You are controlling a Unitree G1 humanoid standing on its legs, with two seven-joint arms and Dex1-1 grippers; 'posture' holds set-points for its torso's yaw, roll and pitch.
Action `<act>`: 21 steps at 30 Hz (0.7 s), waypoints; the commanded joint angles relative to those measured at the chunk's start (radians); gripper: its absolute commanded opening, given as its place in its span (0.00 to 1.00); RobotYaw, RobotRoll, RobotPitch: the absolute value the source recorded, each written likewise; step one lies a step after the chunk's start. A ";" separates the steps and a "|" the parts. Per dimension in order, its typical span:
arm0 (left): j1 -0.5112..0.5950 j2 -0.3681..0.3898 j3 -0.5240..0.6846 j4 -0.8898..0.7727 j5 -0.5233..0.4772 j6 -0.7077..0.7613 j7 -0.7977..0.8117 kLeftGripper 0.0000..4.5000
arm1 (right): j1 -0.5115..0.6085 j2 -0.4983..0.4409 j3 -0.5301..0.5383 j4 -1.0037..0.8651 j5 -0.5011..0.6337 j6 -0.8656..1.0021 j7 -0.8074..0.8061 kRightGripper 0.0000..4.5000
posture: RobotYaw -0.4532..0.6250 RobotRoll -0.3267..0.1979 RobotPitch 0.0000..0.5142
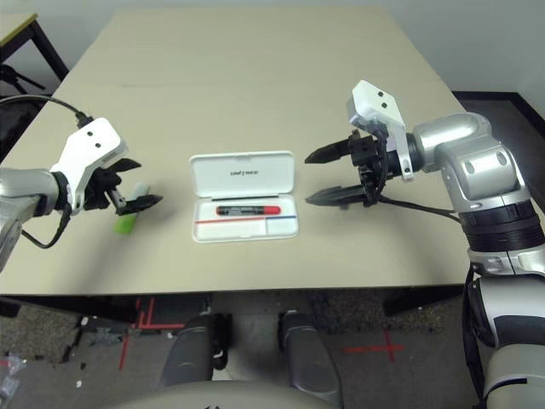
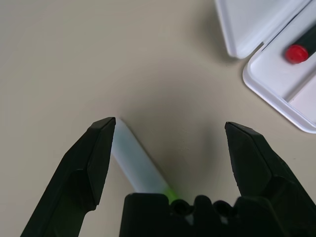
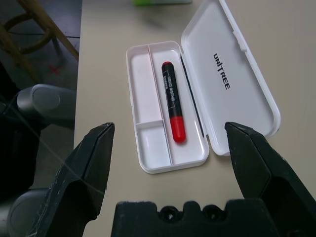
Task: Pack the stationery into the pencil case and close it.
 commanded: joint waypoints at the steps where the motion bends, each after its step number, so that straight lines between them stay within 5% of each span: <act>1: 0.015 -0.032 0.024 0.005 -0.008 0.081 0.062 1.00 | -0.005 0.008 0.012 0.003 -0.002 -0.014 -0.003 0.99 | 0.47 0.62 0.27; 7: -0.028 -0.139 0.064 0.112 0.029 0.184 0.226 1.00 | -0.005 0.015 0.021 0.002 -0.006 -0.018 -0.006 0.99 | 0.47 0.62 0.27; 21: -0.074 -0.206 0.061 0.248 0.036 0.250 0.366 1.00 | 0.007 0.009 0.019 -0.011 -0.007 -0.014 -0.028 0.99 | 0.46 0.62 0.27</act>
